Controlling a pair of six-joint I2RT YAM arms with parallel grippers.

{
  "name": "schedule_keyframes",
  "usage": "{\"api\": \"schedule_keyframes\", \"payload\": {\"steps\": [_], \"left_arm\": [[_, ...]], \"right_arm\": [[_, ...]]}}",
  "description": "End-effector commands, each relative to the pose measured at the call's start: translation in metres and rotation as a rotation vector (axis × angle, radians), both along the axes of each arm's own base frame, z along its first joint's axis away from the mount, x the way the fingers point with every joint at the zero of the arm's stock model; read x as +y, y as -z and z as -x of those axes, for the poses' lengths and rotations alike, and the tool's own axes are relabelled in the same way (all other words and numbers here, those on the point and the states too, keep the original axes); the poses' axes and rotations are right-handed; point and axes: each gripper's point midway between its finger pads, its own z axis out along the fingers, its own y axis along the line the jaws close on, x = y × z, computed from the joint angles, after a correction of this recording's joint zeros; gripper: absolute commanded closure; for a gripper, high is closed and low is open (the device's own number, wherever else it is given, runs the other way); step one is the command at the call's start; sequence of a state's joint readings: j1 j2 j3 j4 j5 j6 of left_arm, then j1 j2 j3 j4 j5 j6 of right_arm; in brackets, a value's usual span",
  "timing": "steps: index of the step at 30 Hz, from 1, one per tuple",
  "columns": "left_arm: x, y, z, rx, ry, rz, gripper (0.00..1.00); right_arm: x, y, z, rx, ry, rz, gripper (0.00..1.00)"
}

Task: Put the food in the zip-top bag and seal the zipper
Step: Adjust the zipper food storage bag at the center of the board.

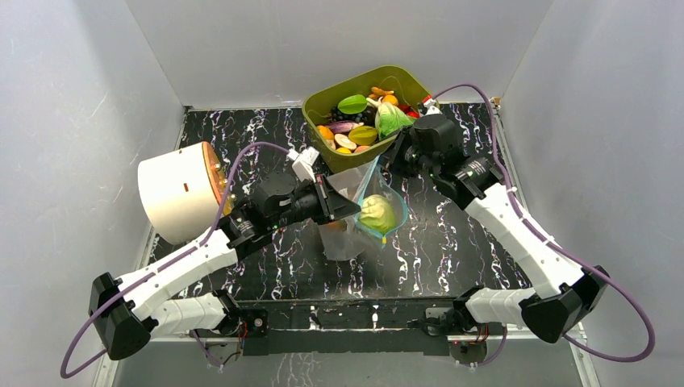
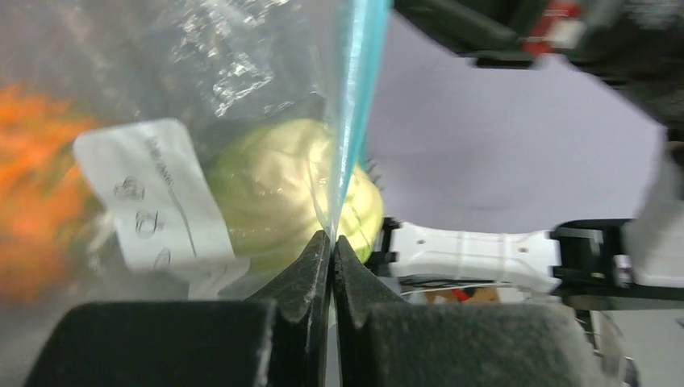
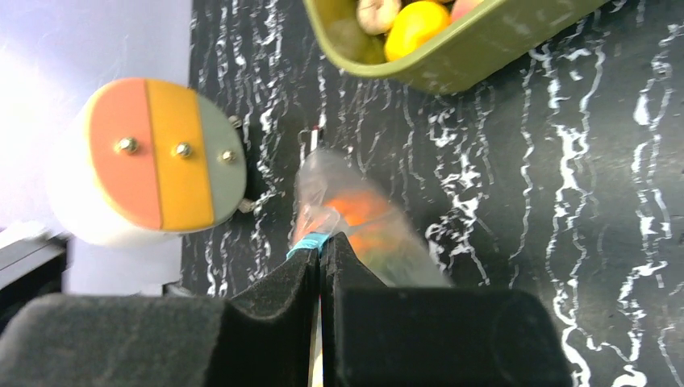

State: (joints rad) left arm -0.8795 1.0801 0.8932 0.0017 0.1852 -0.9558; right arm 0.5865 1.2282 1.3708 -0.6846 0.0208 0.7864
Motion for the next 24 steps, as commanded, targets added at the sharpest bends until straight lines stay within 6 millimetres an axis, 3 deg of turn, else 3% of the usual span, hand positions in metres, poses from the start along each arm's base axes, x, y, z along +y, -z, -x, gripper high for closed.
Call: {"api": "schedule_keyframes", "payload": {"steps": [1, 3, 5, 7, 10, 17, 19, 21, 24], "left_arm": [[-0.01, -0.055, 0.026, -0.03, 0.128, 0.221, 1.0], [-0.006, -0.05, 0.021, -0.022, 0.11, 0.22, 1.0], [-0.004, -0.051, 0.02, -0.002, 0.115, 0.269, 1.0], [-0.005, -0.05, 0.02, 0.005, 0.119, 0.301, 1.0], [-0.006, -0.037, 0.013, 0.028, 0.106, 0.283, 1.0], [-0.007, -0.004, 0.004, 0.087, 0.072, 0.249, 1.0], [-0.005, 0.007, 0.0, 0.094, 0.055, 0.21, 1.0], [-0.001, 0.017, -0.003, 0.092, 0.033, 0.148, 0.93], [0.006, 0.022, -0.009, 0.045, 0.017, 0.052, 0.73]], "right_arm": [[-0.038, -0.006, -0.049, -0.101, 0.156, 0.055, 1.0], [-0.048, 0.003, -0.052, -0.084, 0.173, 0.063, 1.0], [-0.05, -0.007, -0.051, -0.111, 0.175, 0.05, 1.0], [-0.047, -0.015, -0.049, -0.127, 0.148, 0.041, 1.0], [-0.035, -0.01, -0.044, -0.13, 0.073, 0.018, 1.0], [-0.031, 0.052, -0.032, -0.039, 0.001, 0.068, 1.0], [-0.032, 0.061, -0.032, -0.018, -0.003, 0.082, 1.0], [-0.03, 0.06, -0.032, -0.016, -0.011, 0.074, 1.0], [-0.024, 0.052, -0.031, -0.02, -0.031, 0.045, 1.0]]}}
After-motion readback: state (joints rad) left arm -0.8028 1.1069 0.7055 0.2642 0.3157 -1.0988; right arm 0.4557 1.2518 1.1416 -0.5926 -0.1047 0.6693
